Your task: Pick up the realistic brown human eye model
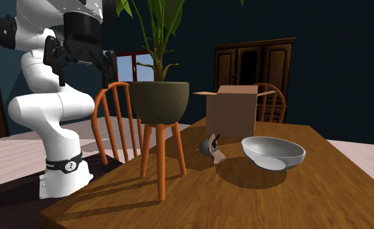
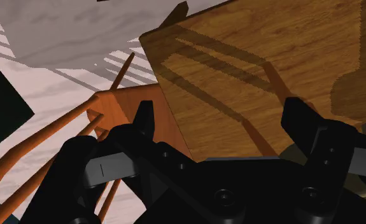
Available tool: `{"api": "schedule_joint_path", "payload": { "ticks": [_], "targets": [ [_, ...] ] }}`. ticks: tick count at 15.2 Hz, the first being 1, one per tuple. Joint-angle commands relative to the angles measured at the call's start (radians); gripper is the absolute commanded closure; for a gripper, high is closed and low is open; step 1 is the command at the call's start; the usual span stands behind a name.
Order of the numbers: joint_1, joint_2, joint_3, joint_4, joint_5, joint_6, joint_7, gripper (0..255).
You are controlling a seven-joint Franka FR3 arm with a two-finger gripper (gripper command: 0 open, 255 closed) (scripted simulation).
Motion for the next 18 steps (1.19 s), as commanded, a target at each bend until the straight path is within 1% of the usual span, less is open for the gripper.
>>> {"api": "schedule_joint_path", "payload": {
  "ticks": [1, 5, 9, 14, 18],
  "targets": [
    [0.0, 0.0, 0.0, 0.0, 0.0, 0.0, 0.0, 0],
    [0.008, 0.019, 0.11, -0.022, 0.074, 0.021, 0.176, 0],
    [0.014, 0.073, 0.219, -0.016, 0.143, 0.053, 0.352, 0],
    [0.008, 0.185, 0.354, 0.032, 0.211, 0.104, 0.57, 0],
    [-0.013, 0.305, 0.461, 0.099, 0.239, 0.149, 0.747, 0]
  ]
}}
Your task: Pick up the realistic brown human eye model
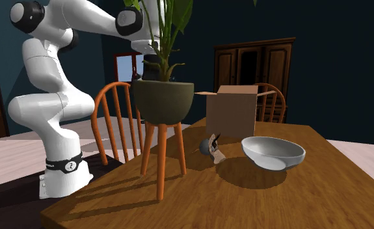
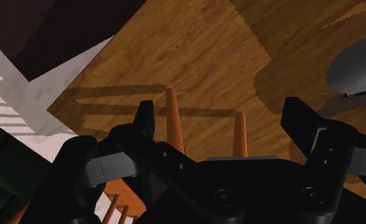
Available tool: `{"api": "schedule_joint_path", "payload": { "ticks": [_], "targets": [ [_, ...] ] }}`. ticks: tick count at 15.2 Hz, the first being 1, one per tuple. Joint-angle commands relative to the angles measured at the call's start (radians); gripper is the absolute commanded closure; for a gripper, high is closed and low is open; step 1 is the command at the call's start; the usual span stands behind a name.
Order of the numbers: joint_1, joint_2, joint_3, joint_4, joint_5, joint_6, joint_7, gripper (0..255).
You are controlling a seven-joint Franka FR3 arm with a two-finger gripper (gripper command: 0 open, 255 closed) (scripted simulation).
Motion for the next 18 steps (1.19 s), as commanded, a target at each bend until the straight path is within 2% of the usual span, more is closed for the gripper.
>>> {"api": "schedule_joint_path", "payload": {
  "ticks": [1, 6, 11, 14, 18],
  "targets": [
    [-0.011, 0.069, 0.058, 0.039, 0.01, 0.024, 0.099, 0],
    [-0.054, 0.263, 0.187, 0.165, -0.022, 0.074, 0.336, 0],
    [-0.077, 0.506, 0.292, 0.329, -0.137, 0.102, 0.602, 0],
    [-0.053, 0.669, 0.318, 0.447, -0.237, 0.097, 0.765, 0],
    [0.031, 0.88, 0.298, 0.631, -0.358, 0.063, 0.95, 0]
  ]
}}
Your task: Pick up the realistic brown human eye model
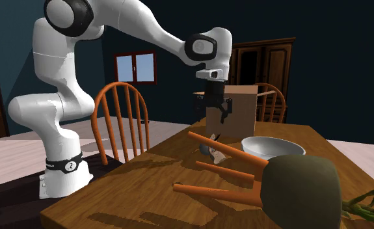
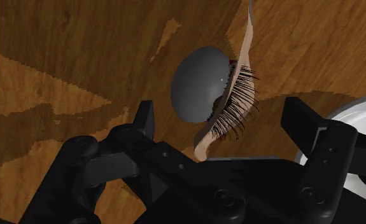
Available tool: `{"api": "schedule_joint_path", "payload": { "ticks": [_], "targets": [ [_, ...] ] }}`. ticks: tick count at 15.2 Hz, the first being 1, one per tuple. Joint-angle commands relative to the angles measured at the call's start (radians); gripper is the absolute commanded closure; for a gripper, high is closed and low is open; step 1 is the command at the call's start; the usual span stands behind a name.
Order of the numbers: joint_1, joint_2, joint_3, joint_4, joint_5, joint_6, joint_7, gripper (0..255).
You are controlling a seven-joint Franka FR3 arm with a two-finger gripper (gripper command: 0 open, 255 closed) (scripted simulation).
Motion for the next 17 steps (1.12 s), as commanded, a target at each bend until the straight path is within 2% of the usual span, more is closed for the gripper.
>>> {"api": "schedule_joint_path", "payload": {
  "ticks": [1, 10, 11, 17],
  "targets": [
    [0.048, 0.098, -0.017, 0.096, -0.052, -0.023, 0.085, 0],
    [0.057, 0.134, -0.034, 0.038, -0.08, 0.064, 0.102, 0],
    [0.056, 0.133, -0.034, 0.036, -0.079, 0.064, 0.101, 255],
    [0.056, 0.134, -0.035, 0.035, -0.08, 0.067, 0.101, 255]
  ]
}}
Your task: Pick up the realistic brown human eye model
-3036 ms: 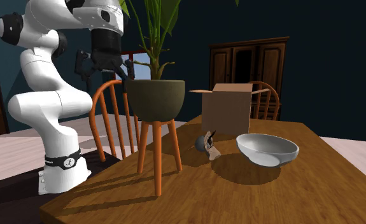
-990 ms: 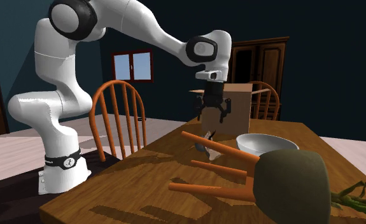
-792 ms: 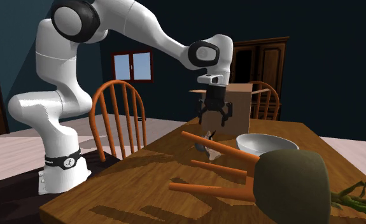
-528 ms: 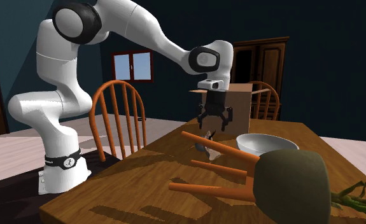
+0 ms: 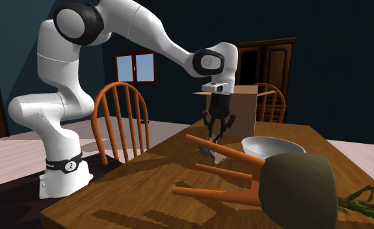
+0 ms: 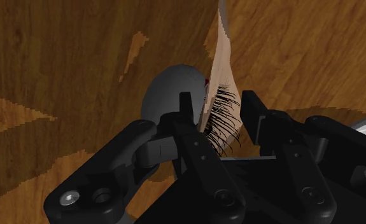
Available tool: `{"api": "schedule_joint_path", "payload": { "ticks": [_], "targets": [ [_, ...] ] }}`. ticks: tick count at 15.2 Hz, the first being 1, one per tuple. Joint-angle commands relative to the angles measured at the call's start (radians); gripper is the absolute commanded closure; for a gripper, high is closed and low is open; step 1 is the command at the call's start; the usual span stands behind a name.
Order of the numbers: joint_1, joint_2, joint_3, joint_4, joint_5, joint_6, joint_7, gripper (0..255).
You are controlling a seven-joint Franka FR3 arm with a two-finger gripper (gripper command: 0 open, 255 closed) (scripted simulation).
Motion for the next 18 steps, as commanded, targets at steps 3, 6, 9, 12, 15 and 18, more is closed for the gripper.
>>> {"api": "schedule_joint_path", "payload": {
  "ticks": [3, 6, 9, 12, 15, 18],
  "targets": [
    [0.001, 0.001, 0.0, 0.001, 0.0, -0.003, 0.0, 255],
    [-0.003, -0.014, 0.006, 0.023, 0.012, -0.037, -0.007, 255],
    [-0.005, -0.028, 0.011, 0.047, 0.023, -0.071, -0.014, 255],
    [-0.007, -0.041, 0.016, 0.073, 0.033, -0.106, -0.02, 255],
    [-0.007, -0.051, 0.02, 0.101, 0.041, -0.142, -0.026, 255],
    [-0.006, -0.059, 0.023, 0.132, 0.048, -0.179, -0.03, 255]
  ]
}}
